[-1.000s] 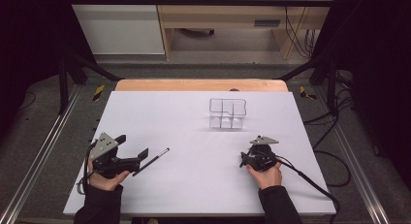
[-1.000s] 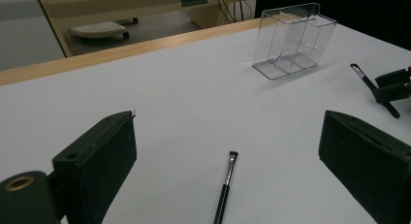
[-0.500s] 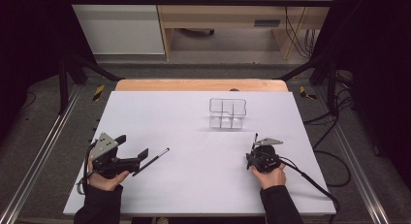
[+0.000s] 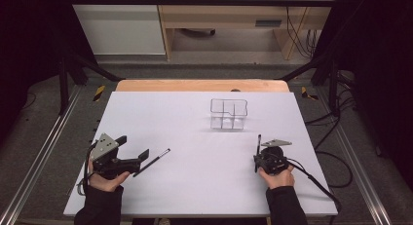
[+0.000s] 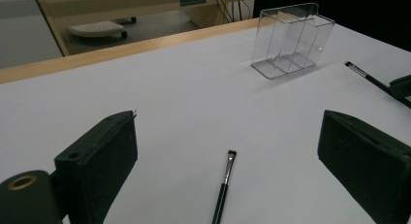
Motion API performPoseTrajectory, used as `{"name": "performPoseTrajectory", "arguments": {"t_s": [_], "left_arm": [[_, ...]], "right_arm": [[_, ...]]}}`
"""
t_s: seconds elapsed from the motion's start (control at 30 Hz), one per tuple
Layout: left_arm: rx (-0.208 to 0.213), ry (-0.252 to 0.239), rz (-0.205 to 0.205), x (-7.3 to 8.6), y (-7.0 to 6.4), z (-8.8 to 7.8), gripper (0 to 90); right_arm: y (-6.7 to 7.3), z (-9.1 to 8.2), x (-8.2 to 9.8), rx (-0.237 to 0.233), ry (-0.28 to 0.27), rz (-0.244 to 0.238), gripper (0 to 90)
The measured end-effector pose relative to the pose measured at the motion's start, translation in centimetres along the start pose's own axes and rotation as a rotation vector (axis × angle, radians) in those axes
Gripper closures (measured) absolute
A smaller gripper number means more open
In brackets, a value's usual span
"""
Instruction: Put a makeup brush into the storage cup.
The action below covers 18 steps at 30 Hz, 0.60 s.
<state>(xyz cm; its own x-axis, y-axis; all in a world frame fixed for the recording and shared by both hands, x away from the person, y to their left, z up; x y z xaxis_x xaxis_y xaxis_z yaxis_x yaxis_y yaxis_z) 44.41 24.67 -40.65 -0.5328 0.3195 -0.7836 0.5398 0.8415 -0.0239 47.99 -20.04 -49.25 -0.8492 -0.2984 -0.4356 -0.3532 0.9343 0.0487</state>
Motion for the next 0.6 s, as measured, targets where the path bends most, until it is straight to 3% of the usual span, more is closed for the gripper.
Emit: {"name": "performPoseTrajectory", "arguments": {"t_s": [0.17,0.33,0.4,0.6], "left_arm": [[0.001,0.001,0.001,0.0,0.0,0.0,6.4],[0.002,-0.002,0.002,0.0,0.0,-0.1,6.5],[0.003,-0.004,0.000,0.0,0.0,-0.1,6.6],[0.004,-0.002,0.002,0.0,0.0,0.0,6.6]], "right_arm": [[0.0,0.0,0.0,0.005,0.000,0.001,77.9],[-0.1,0.2,0.0,0.027,0.004,0.002,68.8],[-0.2,0.2,-0.3,0.032,-0.027,-0.011,61.8],[-1.1,0.8,-1.5,0.029,-0.056,0.012,58.3]]}}
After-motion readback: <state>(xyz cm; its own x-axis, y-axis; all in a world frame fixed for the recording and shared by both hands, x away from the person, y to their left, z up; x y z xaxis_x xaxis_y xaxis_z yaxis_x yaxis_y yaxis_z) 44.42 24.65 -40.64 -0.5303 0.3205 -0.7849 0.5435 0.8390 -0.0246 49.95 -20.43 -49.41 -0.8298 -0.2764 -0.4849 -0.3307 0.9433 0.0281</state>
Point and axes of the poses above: each handheld gripper's, and its own axes: z roughly forward along the jaws, x roughly out of its underside, y roughly to its left, the point moved 3 cm from there along z, roughly forward along the jaws, and after that the axes turned 15 degrees about y, right-handed, at the moved point
